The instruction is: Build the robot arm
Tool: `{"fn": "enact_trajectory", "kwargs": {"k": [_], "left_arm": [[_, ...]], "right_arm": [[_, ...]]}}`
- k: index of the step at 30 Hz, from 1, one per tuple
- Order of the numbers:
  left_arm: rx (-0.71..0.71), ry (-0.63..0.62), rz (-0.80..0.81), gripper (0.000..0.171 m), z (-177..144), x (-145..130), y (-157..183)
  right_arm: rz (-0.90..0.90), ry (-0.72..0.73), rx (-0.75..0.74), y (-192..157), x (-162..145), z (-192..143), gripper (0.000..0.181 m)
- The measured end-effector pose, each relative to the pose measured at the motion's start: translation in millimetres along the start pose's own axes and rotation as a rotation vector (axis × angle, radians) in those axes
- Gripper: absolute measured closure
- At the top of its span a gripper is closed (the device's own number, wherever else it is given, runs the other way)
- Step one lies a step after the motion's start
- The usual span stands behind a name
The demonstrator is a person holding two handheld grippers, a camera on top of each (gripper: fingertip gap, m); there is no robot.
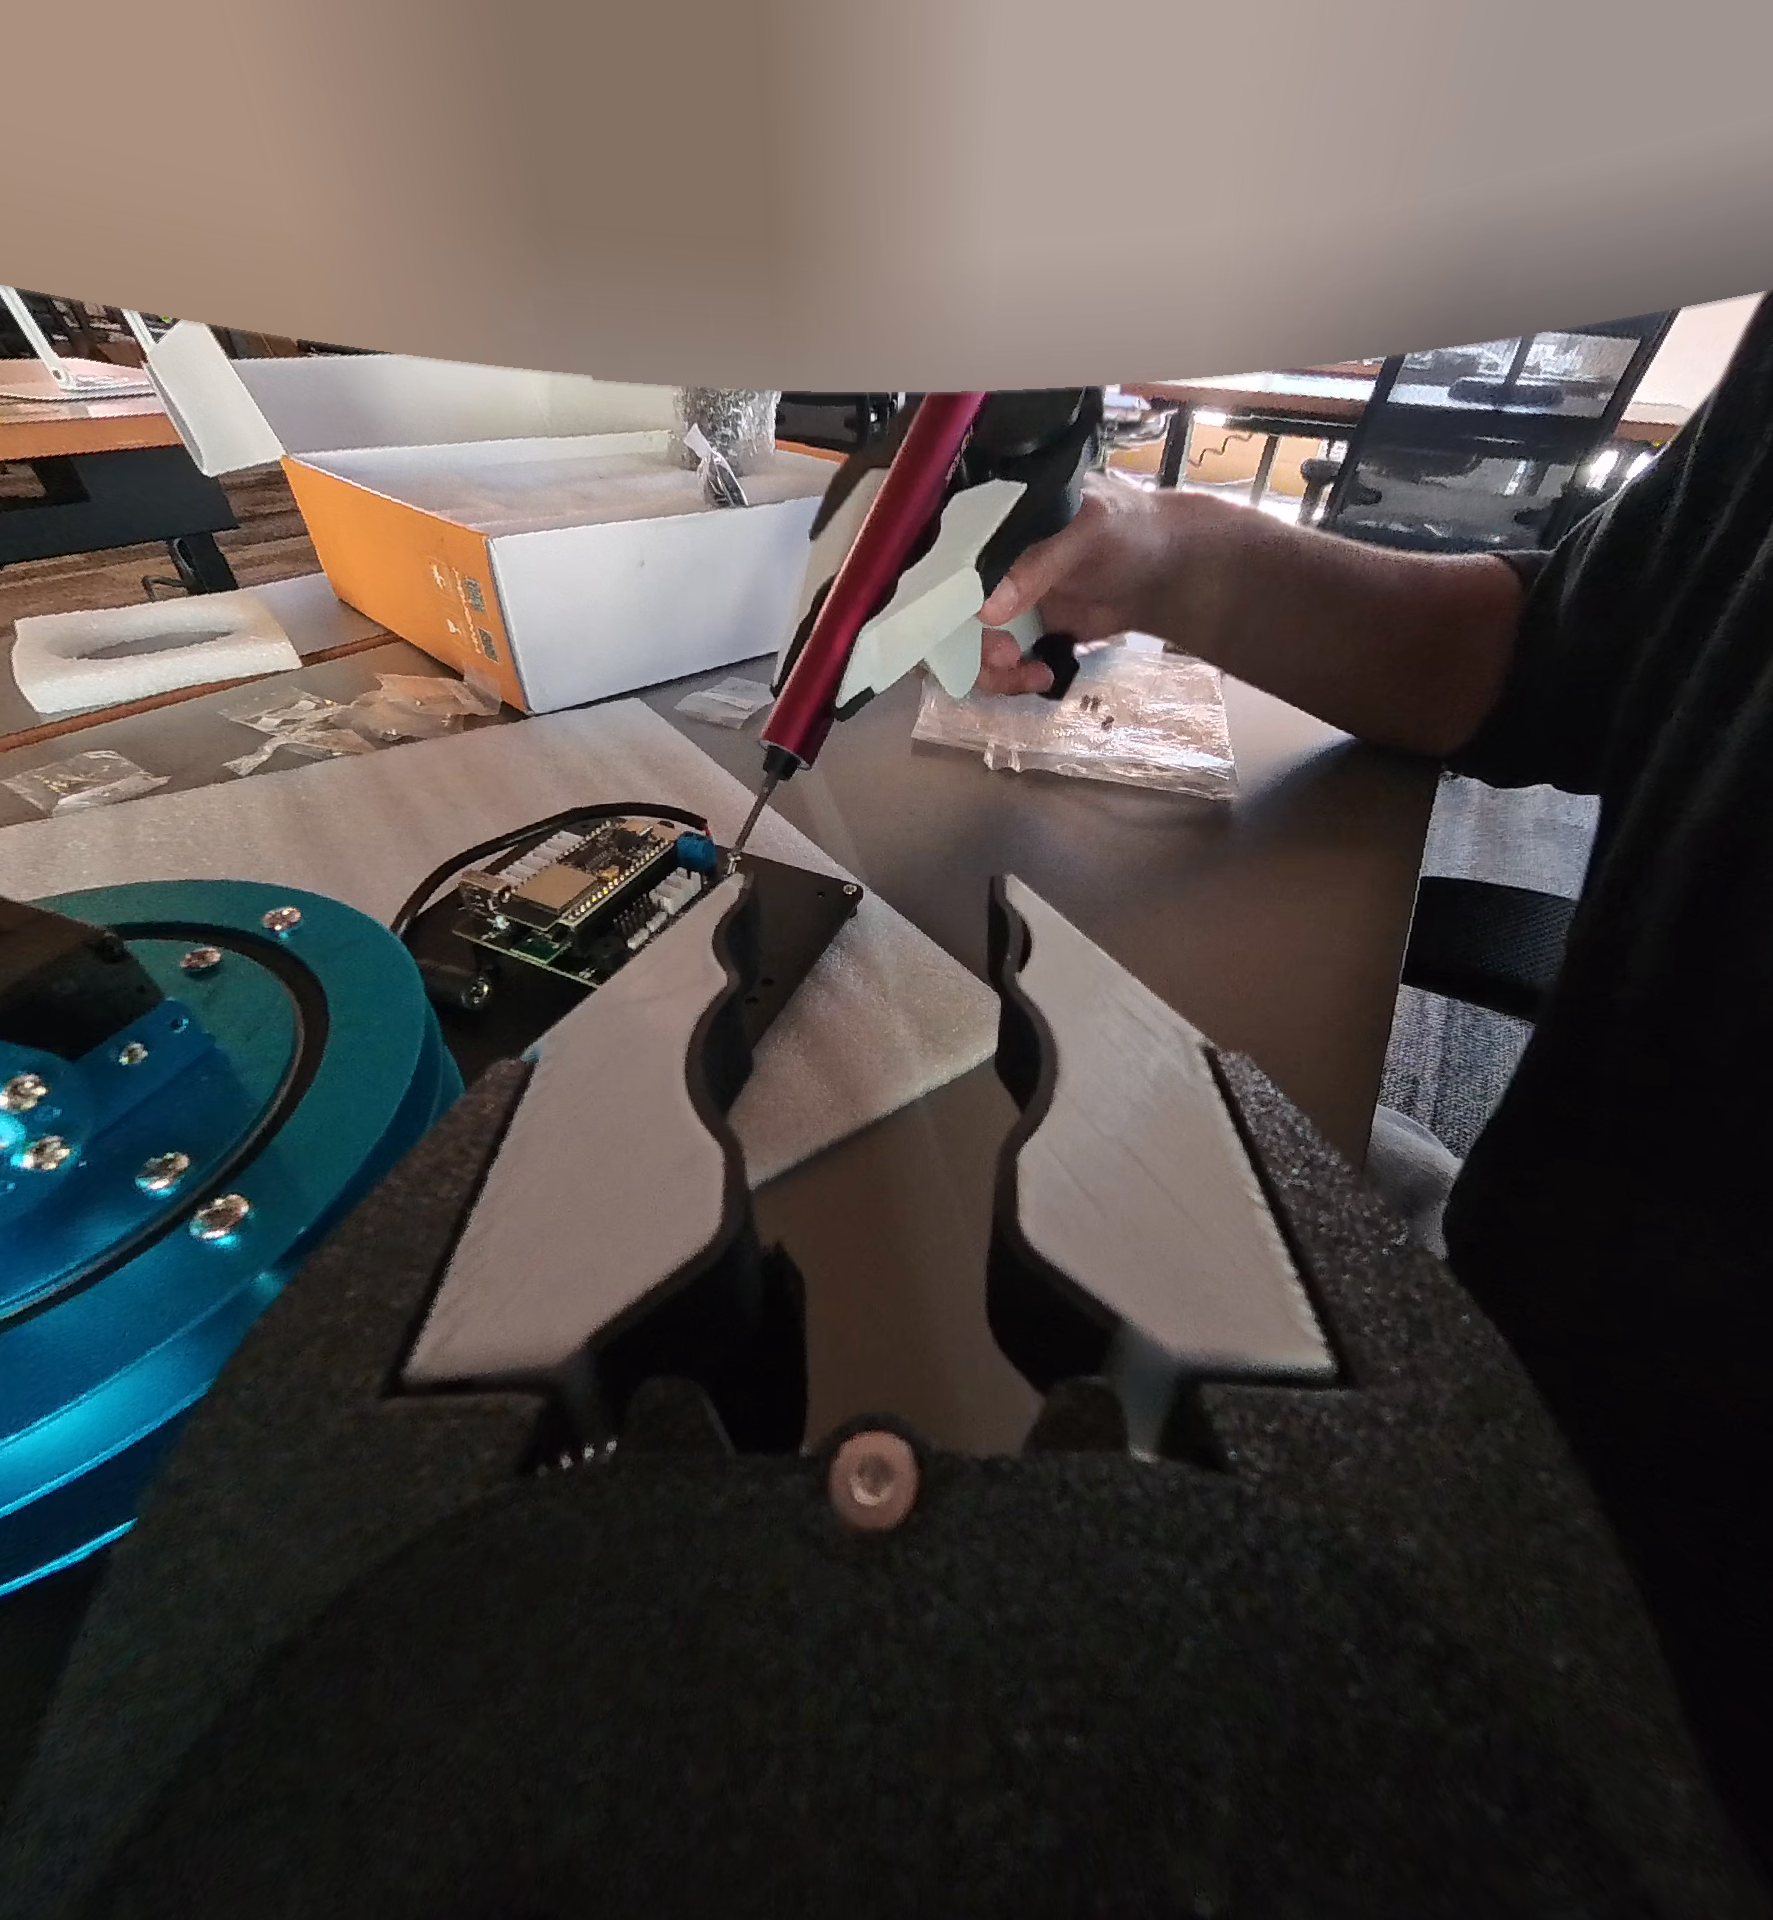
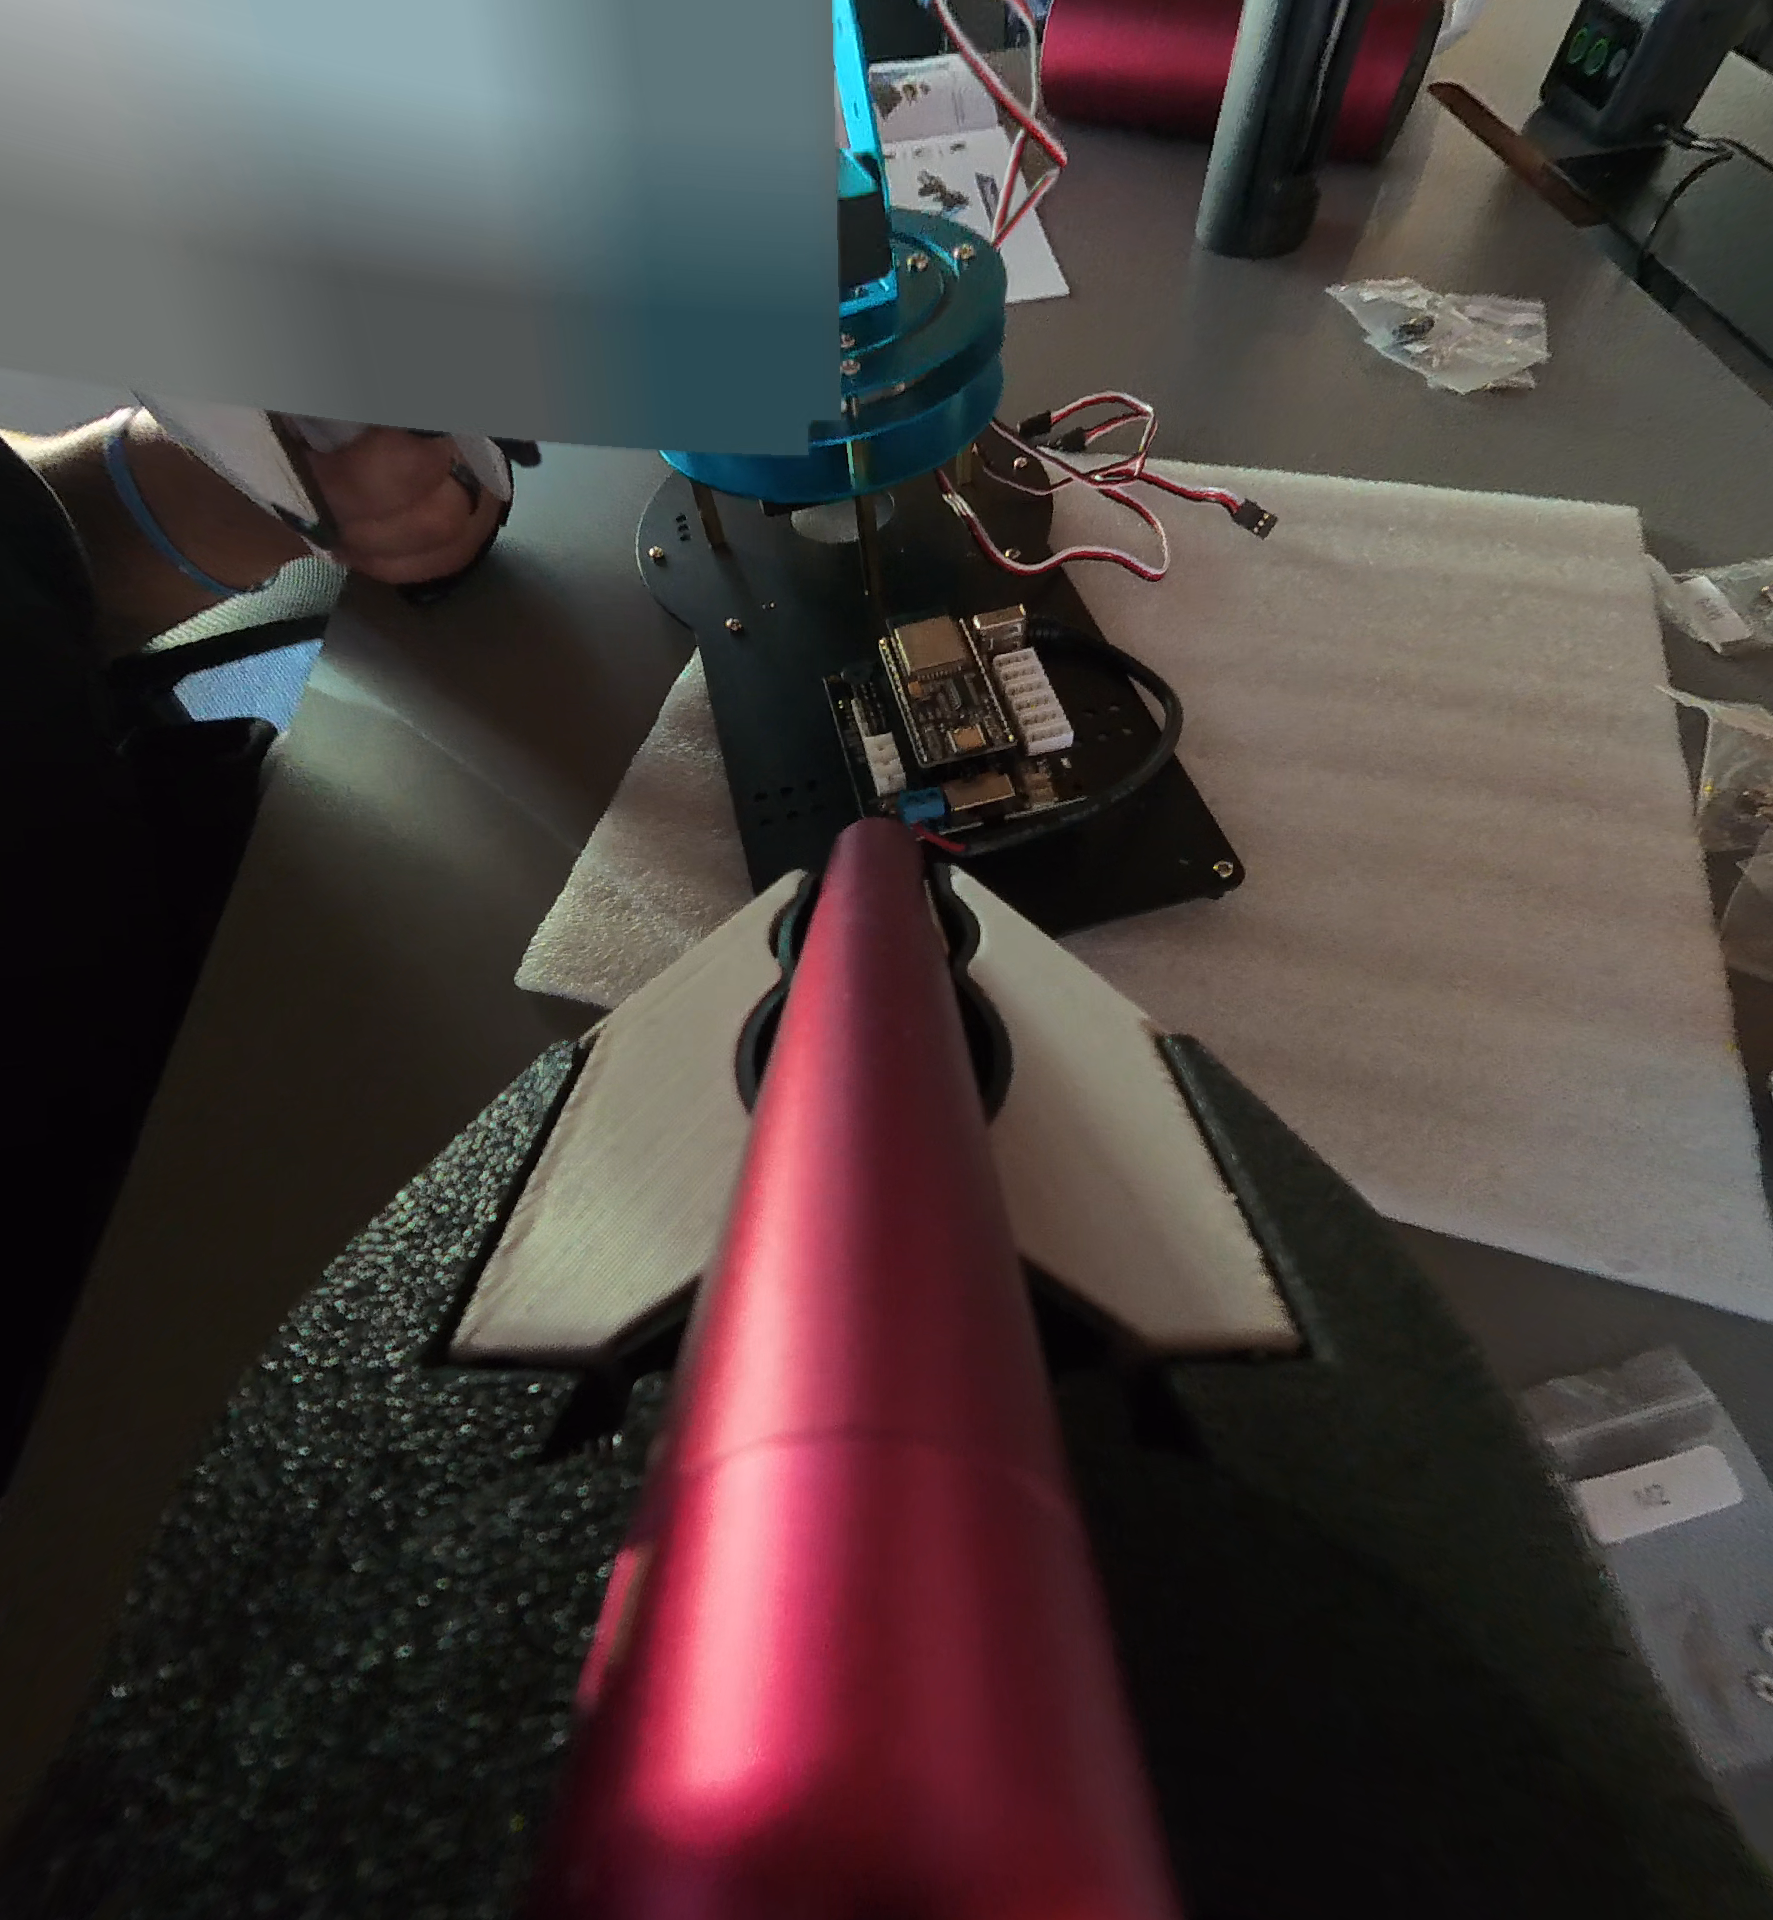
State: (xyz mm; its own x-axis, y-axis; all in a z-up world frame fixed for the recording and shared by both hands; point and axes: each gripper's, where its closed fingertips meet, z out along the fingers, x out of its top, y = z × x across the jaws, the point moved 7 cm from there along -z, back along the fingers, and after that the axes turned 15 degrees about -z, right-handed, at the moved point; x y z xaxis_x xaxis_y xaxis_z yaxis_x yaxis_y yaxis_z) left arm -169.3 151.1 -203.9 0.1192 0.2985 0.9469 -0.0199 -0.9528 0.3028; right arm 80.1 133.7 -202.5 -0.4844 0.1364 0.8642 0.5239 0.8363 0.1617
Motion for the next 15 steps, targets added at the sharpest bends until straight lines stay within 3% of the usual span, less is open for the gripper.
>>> {"fn": "enact_trajectory", "kwargs": {"k": [11, 13, 15], "left_arm": [[0.009, -0.033, -0.031, 0.128, 5.0, -1.2, -2.4], [0.066, -0.07, -0.071, 0.128, 14.7, -3.0, -5.8], [0.231, -0.108, -0.106, 0.122, 29.2, -4.6, -17.3]], "right_arm": [[-0.082, -0.174, 0.038, 4.0, 22.2, 6.8, 0.159], [-0.09, -0.223, 0.063, 6.2, 28.1, 9.4, 0.16], [-0.101, -0.276, 0.086, 8.3, 34.3, 12.3, 0.16]]}}
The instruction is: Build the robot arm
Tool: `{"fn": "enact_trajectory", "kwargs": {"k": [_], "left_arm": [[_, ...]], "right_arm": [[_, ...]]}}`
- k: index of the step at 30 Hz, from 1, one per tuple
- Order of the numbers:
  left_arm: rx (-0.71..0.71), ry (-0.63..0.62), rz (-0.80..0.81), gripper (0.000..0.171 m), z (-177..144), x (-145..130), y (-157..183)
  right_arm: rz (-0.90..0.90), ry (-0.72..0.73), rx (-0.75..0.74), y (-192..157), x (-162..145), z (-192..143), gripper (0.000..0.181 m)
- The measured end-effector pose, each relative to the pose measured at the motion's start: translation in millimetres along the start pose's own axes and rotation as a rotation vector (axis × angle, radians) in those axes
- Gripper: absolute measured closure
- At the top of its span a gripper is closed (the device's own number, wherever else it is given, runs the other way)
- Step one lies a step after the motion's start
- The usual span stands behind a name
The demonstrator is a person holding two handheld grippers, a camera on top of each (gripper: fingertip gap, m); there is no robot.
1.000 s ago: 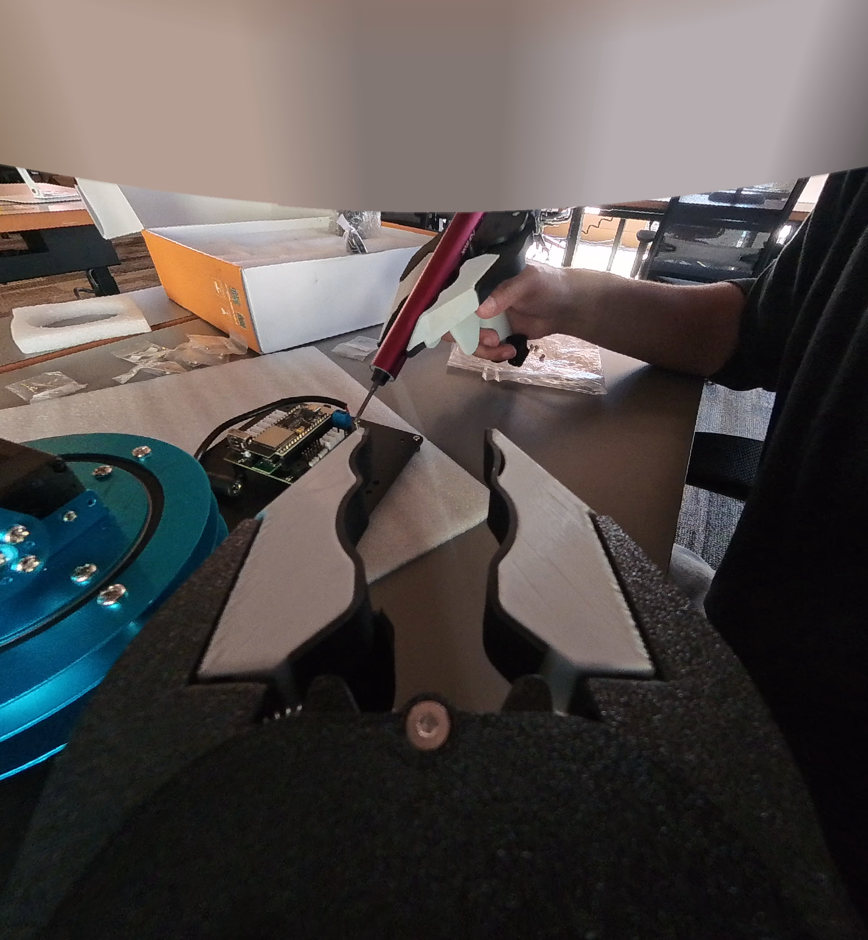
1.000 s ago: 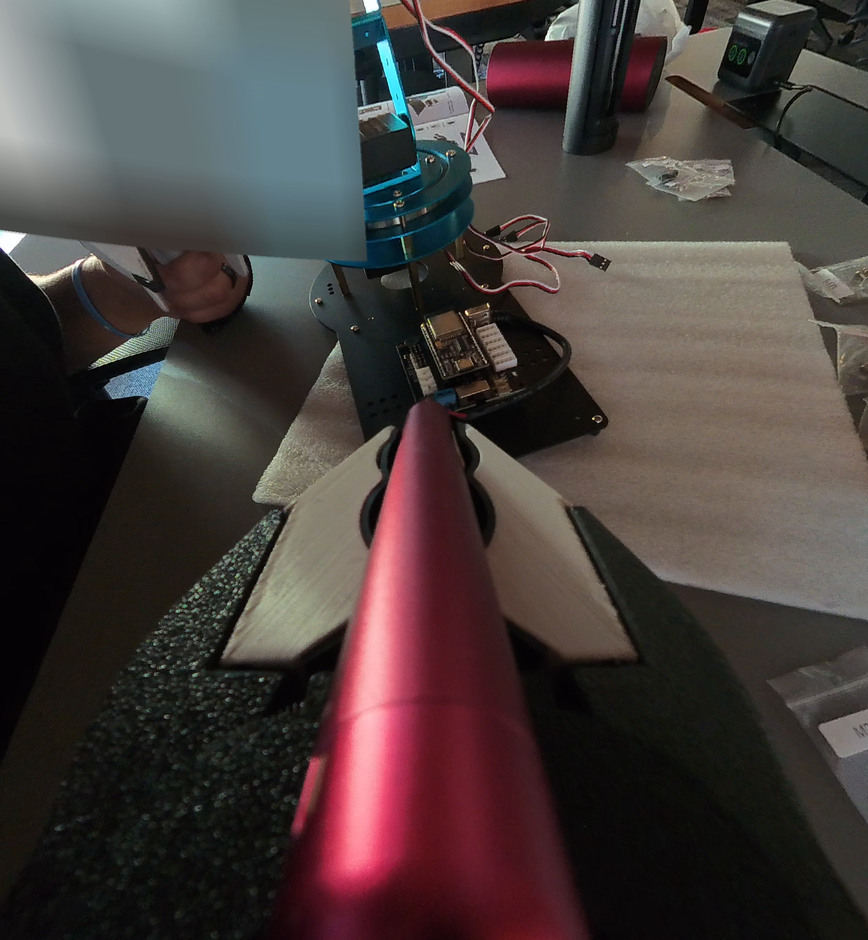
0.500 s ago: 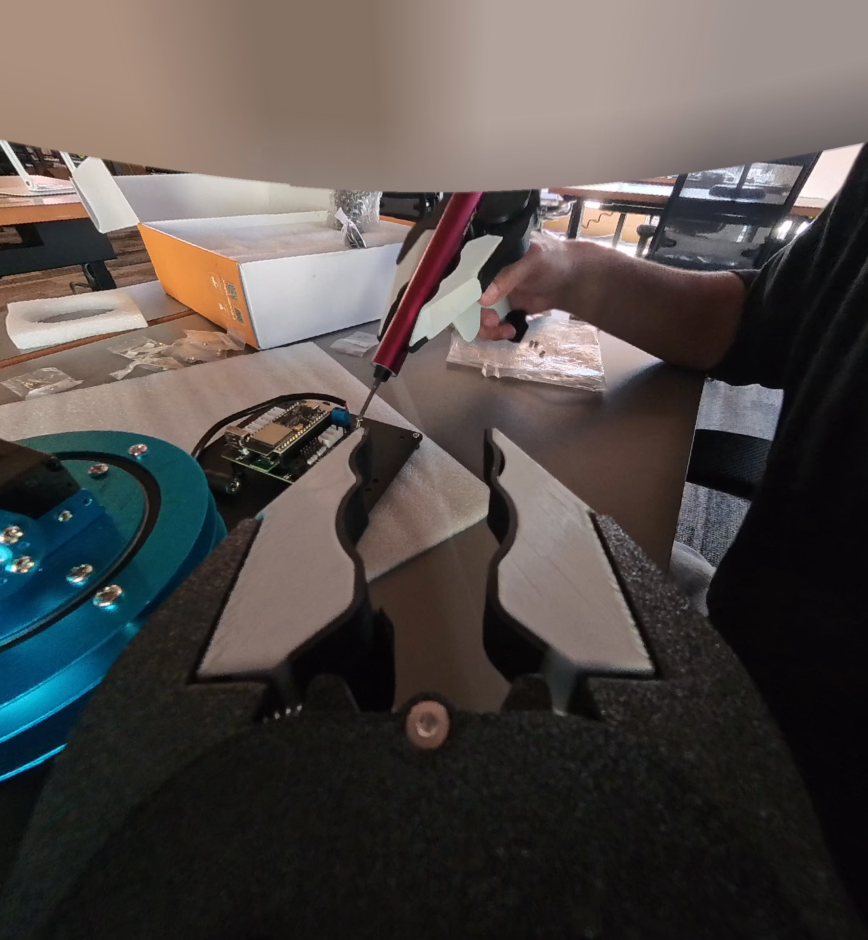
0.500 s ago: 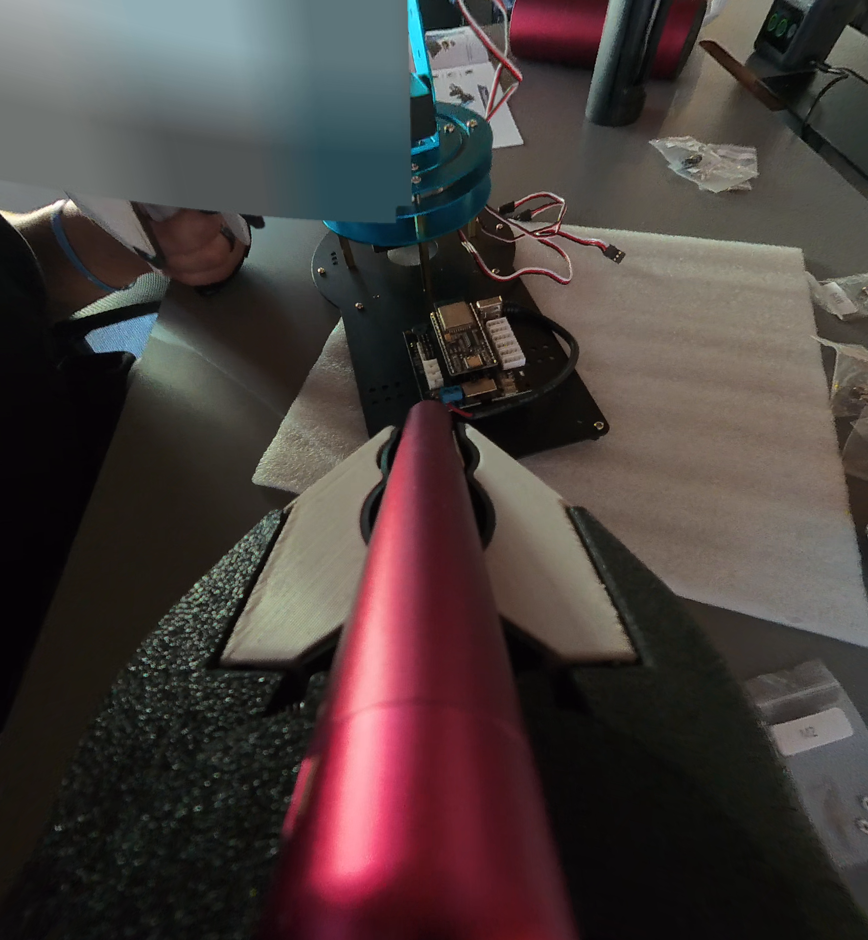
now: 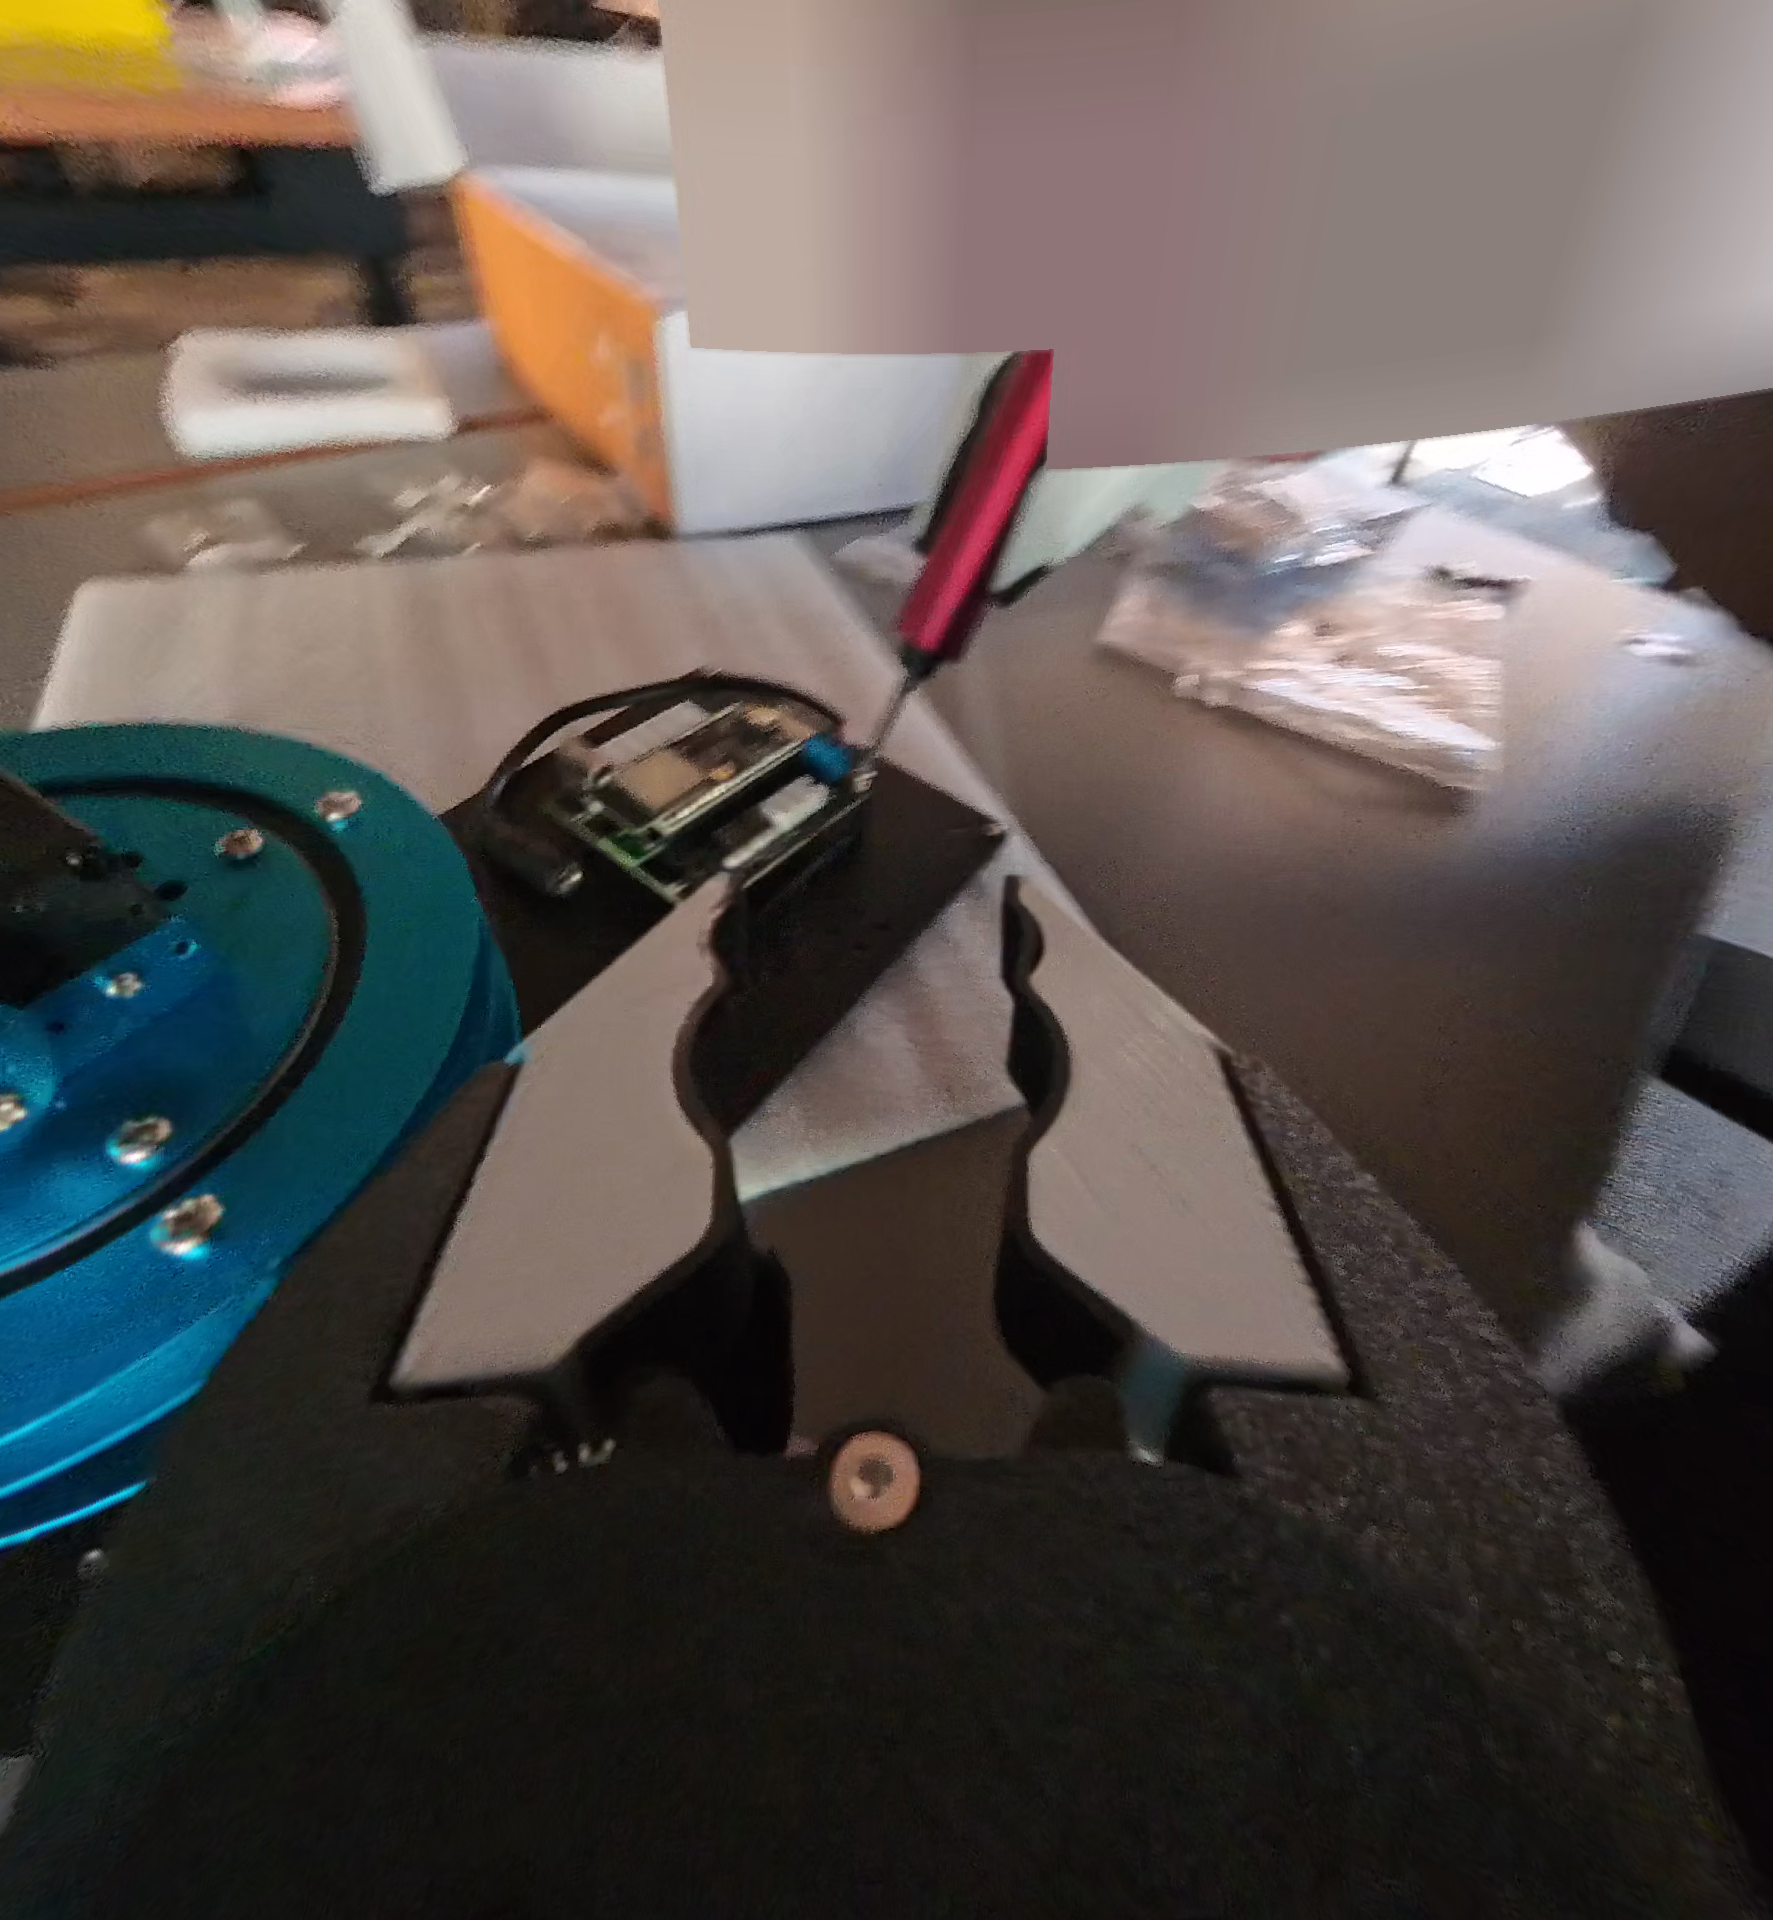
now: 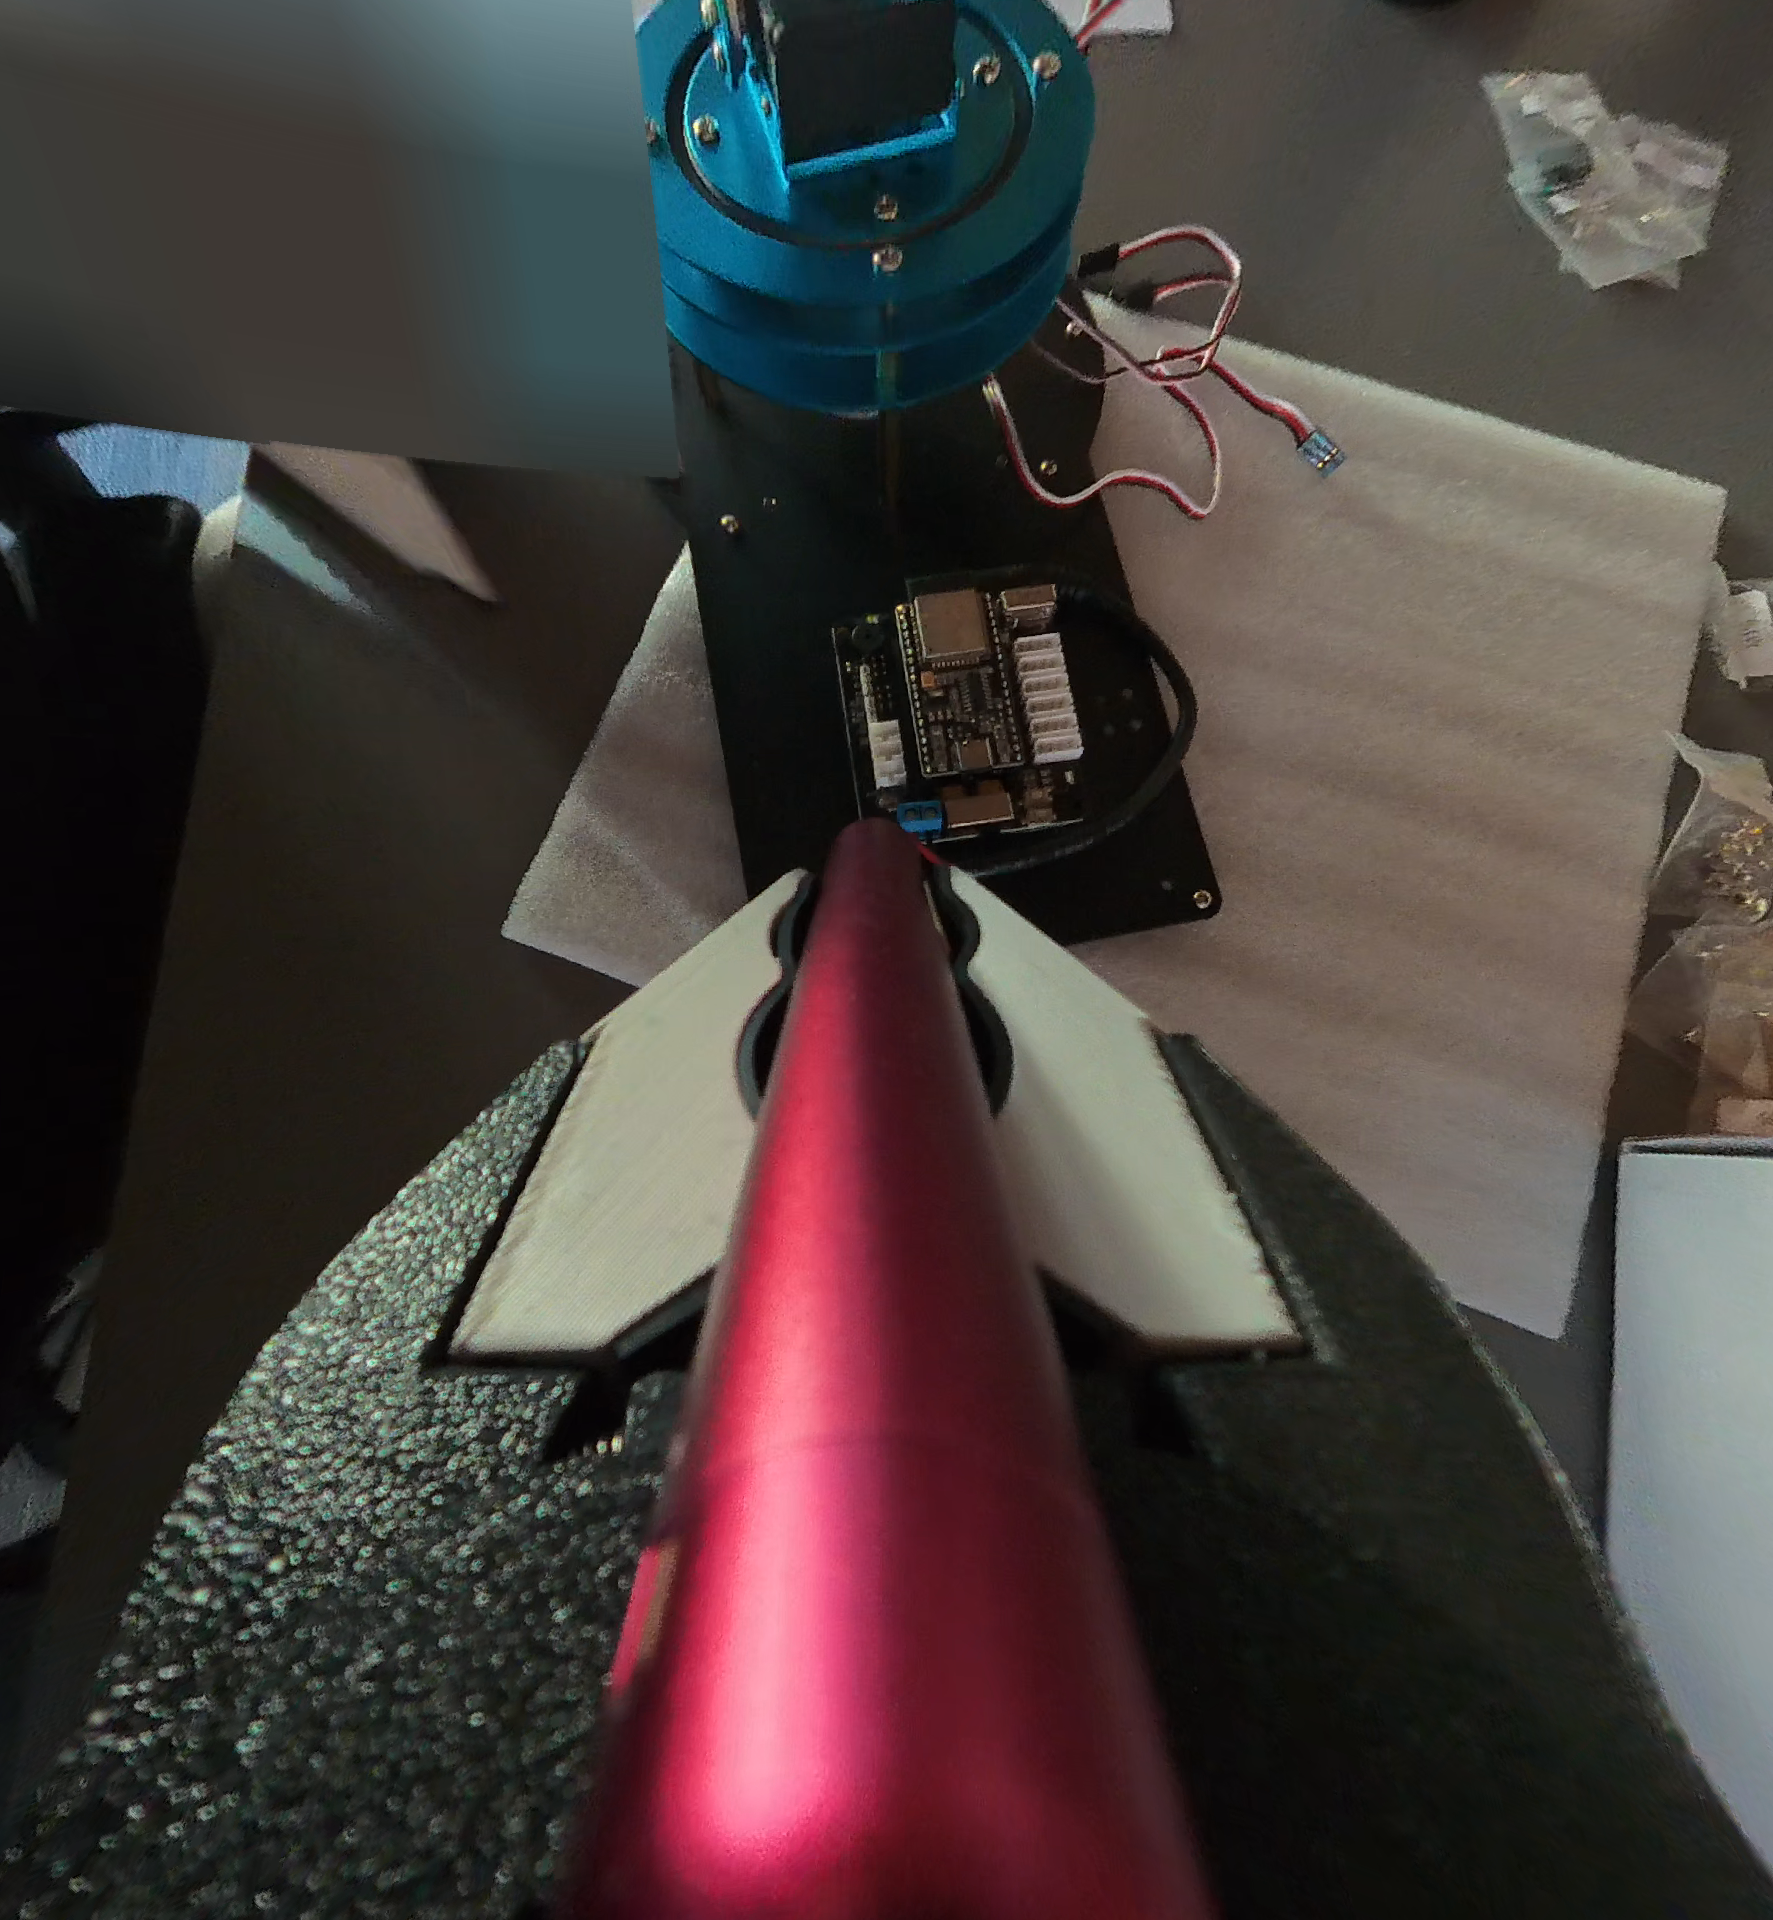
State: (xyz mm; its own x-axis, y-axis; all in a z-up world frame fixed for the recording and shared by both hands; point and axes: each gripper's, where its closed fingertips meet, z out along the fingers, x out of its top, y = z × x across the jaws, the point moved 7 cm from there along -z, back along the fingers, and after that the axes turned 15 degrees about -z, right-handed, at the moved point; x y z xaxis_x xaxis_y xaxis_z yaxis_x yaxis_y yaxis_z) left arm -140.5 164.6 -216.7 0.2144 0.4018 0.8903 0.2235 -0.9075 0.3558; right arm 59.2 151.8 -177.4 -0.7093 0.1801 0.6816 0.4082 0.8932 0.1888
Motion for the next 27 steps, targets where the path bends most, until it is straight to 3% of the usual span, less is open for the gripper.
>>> {"fn": "enact_trajectory", "kwargs": {"k": [2, 8, 18, 27], "left_arm": [[0.07, -0.062, -0.04, 0.1, 17.7, -1.9, -1.4], [0.207, -0.157, -0.11, 0.075, 47.3, -5.6, -6.9], [0.195, -0.17, -0.148, 0.076, 58.5, -4.7, -6.4], [0.157, -0.157, -0.186, 0.079, 55.4, -4.5, -7.5]], "right_arm": [[-0.033, -0.048, 0.023, 1.1, 6.5, 1.3, 0.16], [-0.092, -0.157, 0.101, 7.5, 19.6, 5.3, 0.16], [-0.131, -0.269, 0.24, 23.1, 34.3, 14.9, 0.16], [-0.134, -0.307, 0.27, 29.6, 34.6, 16.2, 0.16]]}}
